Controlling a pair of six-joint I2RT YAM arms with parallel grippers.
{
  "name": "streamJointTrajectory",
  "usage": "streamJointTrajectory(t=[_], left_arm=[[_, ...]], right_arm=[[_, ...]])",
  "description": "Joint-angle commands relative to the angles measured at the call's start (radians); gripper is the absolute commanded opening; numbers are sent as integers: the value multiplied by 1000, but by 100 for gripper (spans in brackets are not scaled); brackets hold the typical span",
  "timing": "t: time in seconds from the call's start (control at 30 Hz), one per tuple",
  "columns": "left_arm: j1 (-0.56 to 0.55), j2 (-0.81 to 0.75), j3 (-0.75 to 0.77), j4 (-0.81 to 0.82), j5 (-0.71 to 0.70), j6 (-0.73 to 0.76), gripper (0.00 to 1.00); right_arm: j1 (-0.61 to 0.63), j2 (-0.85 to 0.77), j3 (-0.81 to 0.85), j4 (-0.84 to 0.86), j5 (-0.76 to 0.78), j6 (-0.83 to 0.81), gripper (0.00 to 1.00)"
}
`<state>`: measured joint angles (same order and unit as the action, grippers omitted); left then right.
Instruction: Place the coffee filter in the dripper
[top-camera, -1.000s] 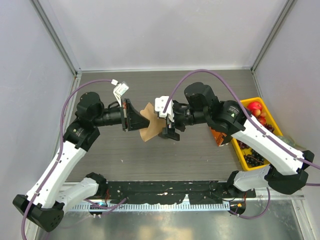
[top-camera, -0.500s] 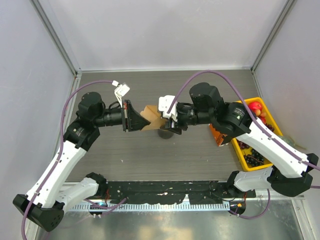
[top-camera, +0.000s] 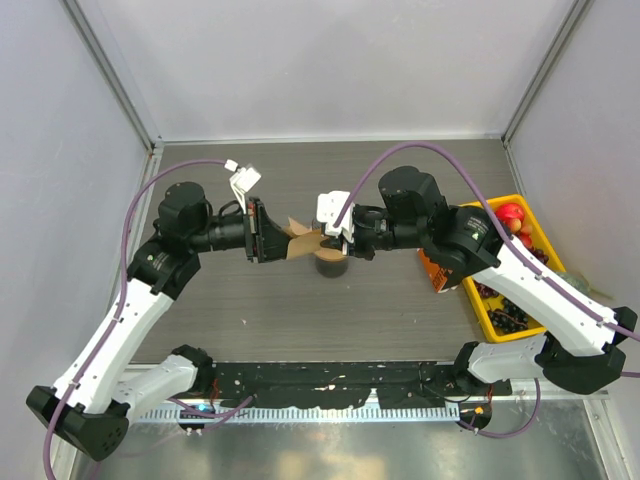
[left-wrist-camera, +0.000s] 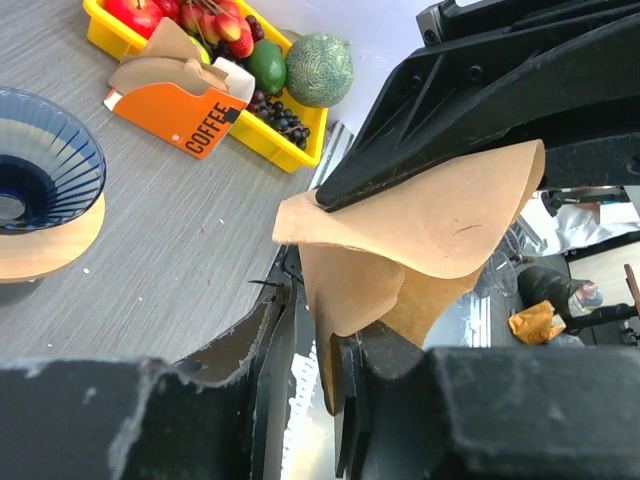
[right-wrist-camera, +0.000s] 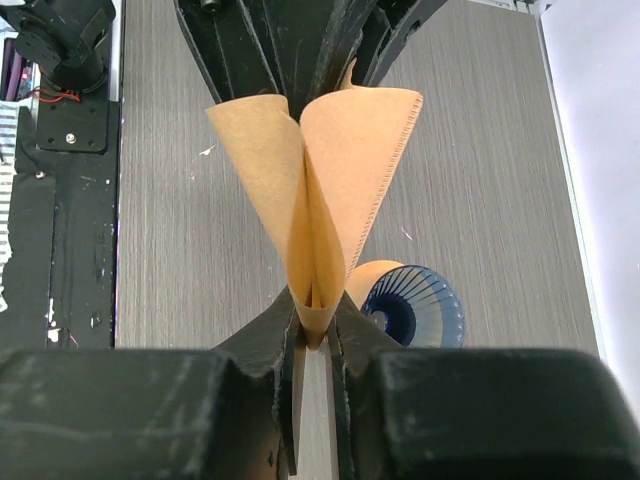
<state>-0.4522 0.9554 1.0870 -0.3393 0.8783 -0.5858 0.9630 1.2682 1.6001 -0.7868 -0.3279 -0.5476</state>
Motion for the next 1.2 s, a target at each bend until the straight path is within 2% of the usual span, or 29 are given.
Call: streamJointTrajectory(t=[0.0, 0.17, 0.4, 0.5, 0.57, 0.6, 0.63, 0.67, 0.73, 0.8, 0.83, 0.87, 0.93, 1.17], left_arm=[[-3, -3, 60, -7, -4, 32, 32], [-3, -15, 85, -17, -36, 41, 44], [-3, -3, 91, -14, -41, 35, 48], [-3, 6, 93, -4, -41, 14, 47], [-3, 19, 96, 2, -32, 7, 36], [-3, 20, 96, 11, -16, 9, 30], [-3, 20, 96, 22, -4, 24, 21], [-3, 17, 93, 25, 5, 43, 13], [-3, 0, 94, 25, 8, 89, 0], [-3, -7, 93, 40, 37, 118, 0], [-3, -9, 93, 46, 48, 116, 0], [-3, -6, 90, 58, 68, 107, 0], [-3, -4, 74, 112, 126, 84, 0], [-5, 11, 79, 109, 165, 84, 0]], right_arm=[[5, -39, -3, 50, 13, -14, 16], [5, -55, -29, 64, 18, -37, 16], [6, -55, -38, 92, 50, -32, 16], [10, -56, -42, 106, 55, -29, 16], [13, -58, -43, 112, 56, -25, 18], [13, -59, -45, 112, 56, -22, 22], [13, -61, -45, 110, 56, -12, 38], [13, -62, -42, 101, 56, -8, 62], [13, -64, -29, 65, 46, 9, 83], [11, -66, -26, 29, 35, 14, 97], [11, -69, -28, 15, 32, 11, 100], [11, -69, -32, 14, 26, 14, 95], [11, -67, -35, 14, 12, 23, 96], [11, -47, -22, 17, -42, 21, 95]])
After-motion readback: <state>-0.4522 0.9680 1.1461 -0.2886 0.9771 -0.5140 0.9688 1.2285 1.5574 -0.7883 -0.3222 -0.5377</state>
